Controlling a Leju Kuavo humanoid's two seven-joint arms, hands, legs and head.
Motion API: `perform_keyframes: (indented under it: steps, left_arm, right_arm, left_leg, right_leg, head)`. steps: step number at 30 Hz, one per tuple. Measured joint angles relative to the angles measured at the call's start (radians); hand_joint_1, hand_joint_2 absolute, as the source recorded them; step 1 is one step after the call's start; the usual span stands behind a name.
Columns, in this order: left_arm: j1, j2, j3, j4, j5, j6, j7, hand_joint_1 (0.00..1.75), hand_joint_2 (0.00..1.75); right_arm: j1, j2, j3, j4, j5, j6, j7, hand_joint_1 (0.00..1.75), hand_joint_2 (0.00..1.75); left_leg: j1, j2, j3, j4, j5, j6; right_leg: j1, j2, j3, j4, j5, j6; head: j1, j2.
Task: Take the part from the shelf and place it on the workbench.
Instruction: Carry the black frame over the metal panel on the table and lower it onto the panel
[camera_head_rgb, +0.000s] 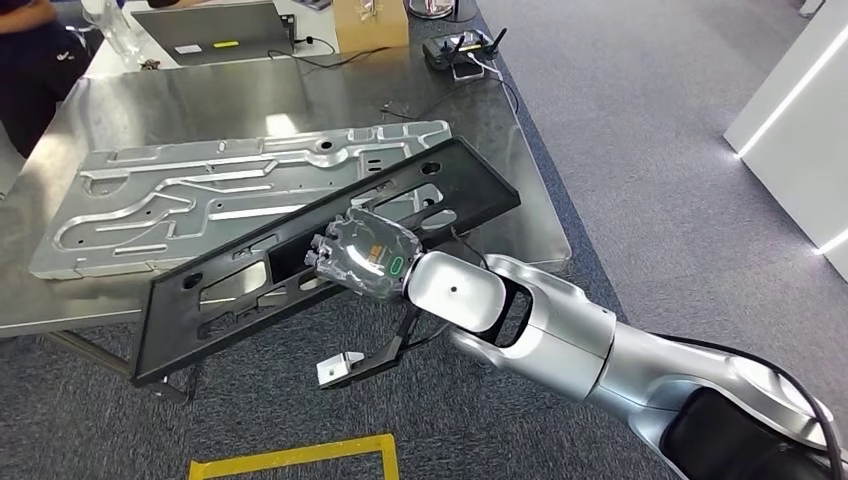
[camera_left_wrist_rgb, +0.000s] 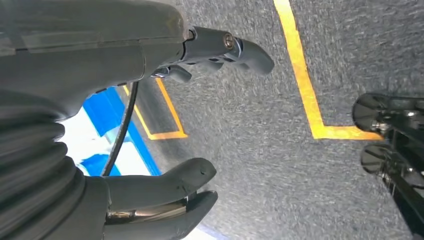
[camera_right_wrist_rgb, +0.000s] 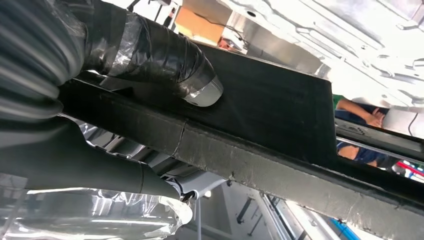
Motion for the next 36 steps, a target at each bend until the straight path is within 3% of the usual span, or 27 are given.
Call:
perform_keyframes:
  steps: [1,2,3,4,5,6,10,12,14,15,16,17,20,21,23,25,27,30,31,32,33,34,36]
  left_arm:
    - [0.0,0.0,0.0,0.0,0.0,0.0,0.001,0.0,1.75]
    - [0.001,0.0,0.0,0.0,0.0,0.001,0.001,0.0,1.75]
    - [0.001,0.001,0.0,0.0,0.001,0.002,0.002,0.0,1.75]
    - [0.001,0.0,0.0,0.0,0.002,0.003,0.003,0.0,1.75]
    - [0.001,0.0,0.0,0.0,0.002,0.004,0.003,0.0,1.75]
    - [0.001,0.0,0.0,0.0,0.003,0.004,0.003,0.0,1.75]
    - [0.002,-0.002,0.0,0.0,0.004,0.004,0.004,0.0,1.75]
    - [0.002,-0.002,0.0,0.0,0.006,0.004,0.004,0.0,1.75]
    - [0.002,-0.002,0.0,0.0,0.009,0.004,0.004,0.0,1.75]
    - [0.002,-0.002,0.0,0.0,0.01,0.004,0.004,0.0,1.75]
    - [0.002,-0.002,0.0,0.0,0.01,0.004,0.004,0.0,1.75]
    - [0.002,-0.002,0.0,0.0,0.01,0.004,0.003,0.0,1.75]
    - [0.001,-0.005,0.0,0.0,0.01,0.004,0.003,0.0,1.75]
    - [0.0,-0.006,0.0,0.0,0.01,0.004,0.003,0.0,1.75]
    - [-0.003,-0.008,0.0,0.0,0.01,0.004,0.003,0.0,1.75]
    - [-0.004,-0.007,0.0,0.0,0.009,0.003,0.003,0.0,1.75]
    - [-0.004,-0.006,0.0,0.0,0.009,0.003,0.002,0.0,1.75]
    - [-0.003,-0.005,0.0,0.0,0.012,0.009,0.003,0.0,1.75]
    - [-0.003,-0.005,0.0,0.0,0.013,0.011,0.004,0.0,1.75]
    - [-0.003,-0.005,0.0,0.0,0.013,0.012,0.005,0.0,1.75]
    - [-0.002,-0.005,0.0,0.0,0.012,0.012,0.005,0.0,1.75]
    - [-0.002,-0.005,0.0,0.0,0.012,0.012,0.004,0.0,1.75]
    - [-0.003,-0.005,0.0,0.0,0.012,0.011,0.003,0.0,1.75]
  right_arm:
    - [0.001,0.0,0.0,0.001,0.0,0.0,-0.001,1.75,1.75]
    - [0.002,0.0,0.0,0.002,0.0,0.0,-0.001,1.75,1.75]
    - [0.002,0.0,0.0,0.003,0.0,0.0,-0.002,1.75,1.75]
    - [0.002,0.0,0.0,0.004,0.0,0.0,-0.002,1.75,1.75]
    - [0.001,0.0,0.0,0.004,0.0,0.0,-0.002,1.75,1.75]
    - [0.001,0.0,-0.001,0.004,0.0,0.0,-0.001,1.75,1.75]
    - [0.001,0.0,-0.002,0.004,0.0,0.0,0.0,1.75,1.75]
    - [0.001,-0.001,-0.005,0.004,-0.001,0.0,0.0,1.75,1.75]
    - [0.002,-0.001,-0.008,0.005,-0.002,0.001,0.0,1.75,1.75]
    - [0.004,-0.001,-0.008,0.006,-0.002,0.001,0.0,1.75,1.75]
    - [0.005,-0.002,-0.007,0.008,-0.002,0.001,0.0,1.75,1.75]
    - [0.006,-0.002,-0.007,0.01,-0.002,0.0,0.0,1.75,1.75]
    - [0.007,-0.002,-0.008,0.013,-0.002,0.0,0.002,1.75,1.75]
    - [0.006,-0.002,-0.008,0.014,-0.001,0.0,0.003,1.75,1.75]
    - [0.006,-0.002,-0.007,0.017,0.0,-0.001,0.005,1.75,1.75]
    - [0.007,-0.002,-0.008,0.022,0.001,-0.005,0.005,1.75,1.75]
    - [0.006,-0.001,-0.01,0.027,0.002,-0.01,0.005,1.75,1.75]
    - [0.01,-0.001,-0.009,0.031,0.002,-0.011,0.009,1.75,1.75]
    - [0.014,-0.001,-0.009,0.033,0.002,-0.01,0.01,1.75,1.75]
    - [0.017,-0.001,-0.008,0.035,0.002,-0.01,0.011,1.75,1.75]
    - [0.02,-0.001,-0.008,0.038,0.002,-0.01,0.011,1.75,1.75]
    - [0.021,-0.001,-0.008,0.041,0.003,-0.011,0.011,1.75,1.75]
    - [0.021,-0.001,-0.009,0.048,0.003,-0.015,0.011,1.75,1.75]
  left_leg:
    - [0.006,0.001,-0.008,0.001,0.018,-0.007]
    - [0.011,0.003,0.004,-0.038,0.053,-0.013]
    - [0.017,0.006,0.03,-0.106,0.095,-0.02]
    - [0.017,0.007,0.057,-0.167,0.123,-0.025]
    - [0.017,0.006,0.078,-0.213,0.139,-0.024]
    - [0.016,0.005,0.088,-0.236,0.141,-0.019]
    - [0.013,0.0,0.094,-0.237,0.13,0.018]
    - [0.011,-0.001,0.098,-0.239,0.127,0.033]
    - [0.005,-0.001,0.101,-0.239,0.122,0.042]
    - [0.001,-0.001,0.103,-0.239,0.12,0.045]
    - [-0.003,-0.002,0.107,-0.239,0.117,0.048]
    - [-0.007,-0.004,0.112,-0.239,0.113,0.051]
    - [-0.019,-0.009,0.13,-0.239,0.099,0.051]
    - [-0.019,-0.011,0.132,-0.239,0.096,0.048]
    - [-0.014,-0.012,0.132,-0.243,0.094,0.039]
    - [-0.012,-0.011,0.14,-0.25,0.092,0.029]
    - [-0.014,-0.006,0.13,-0.215,0.069,0.02]
    - [-0.007,-0.001,0.035,-0.042,0.001,0.002]
    - [-0.003,0.0,0.008,-0.004,-0.001,-0.004]
    - [0.001,0.001,-0.002,-0.003,0.017,-0.009]
    - [0.004,0.002,0.008,-0.04,0.052,-0.014]
    - [0.008,0.004,0.032,-0.105,0.096,-0.018]
    - [0.008,0.004,0.08,-0.216,0.145,-0.017]
  right_leg:
    - [-0.003,0.0,0.004,0.002,-0.005,0.004]
    - [-0.007,0.0,0.008,0.005,-0.011,0.009]
    - [-0.011,0.0,0.012,0.011,-0.018,0.017]
    - [-0.013,0.001,0.015,0.018,-0.027,0.025]
    - [-0.013,0.002,0.015,0.025,-0.034,0.034]
    - [-0.011,0.002,0.015,0.03,-0.039,0.04]
    - [-0.012,0.003,0.015,0.04,-0.053,0.053]
    - [-0.013,0.004,-0.023,0.12,-0.096,0.056]
    - [-0.01,0.005,-0.1,0.256,-0.151,0.054]
    - [-0.008,0.006,-0.135,0.311,-0.164,0.051]
    - [-0.005,0.006,-0.158,0.336,-0.158,0.046]
    - [0.0,0.007,-0.162,0.325,-0.133,0.038]
    - [0.019,0.012,-0.092,0.14,-0.012,-0.003]
    - [0.025,0.013,-0.071,0.09,0.007,-0.014]
    - [0.033,0.015,-0.056,0.054,0.008,-0.025]
    - [0.032,0.014,-0.041,0.03,0.01,-0.024]
    - [0.022,0.01,-0.015,0.0,0.014,-0.021]
    - [0.014,0.005,0.008,-0.014,0.008,-0.02]
    - [0.013,0.005,0.011,-0.012,0.003,-0.019]
    - [0.011,0.005,0.014,-0.009,-0.002,-0.016]
    - [0.009,0.005,0.017,-0.004,-0.009,-0.012]
    - [0.006,0.005,0.02,0.003,-0.017,-0.007]
    - [0.006,0.008,0.021,0.019,-0.032,0.007]
  head:
    - [0.0,0.0]
    - [0.0,0.0]
    - [0.0,0.0]
    - [-0.001,0.0]
    - [-0.001,0.0]
    - [-0.002,0.0]
    - [-0.002,0.0]
    - [-0.002,0.0]
    - [-0.002,0.0]
    - [-0.002,0.0]
    - [-0.002,0.0]
    - [-0.002,0.0]
    - [-0.002,0.0]
    - [-0.002,0.0]
    - [-0.003,0.0]
    - [-0.002,0.0]
    - [-0.002,0.0]
    - [-0.003,0.0]
    - [-0.003,0.0]
    - [-0.003,0.0]
    - [-0.003,0.0]
    - [-0.003,0.0]
    - [-0.002,0.0]
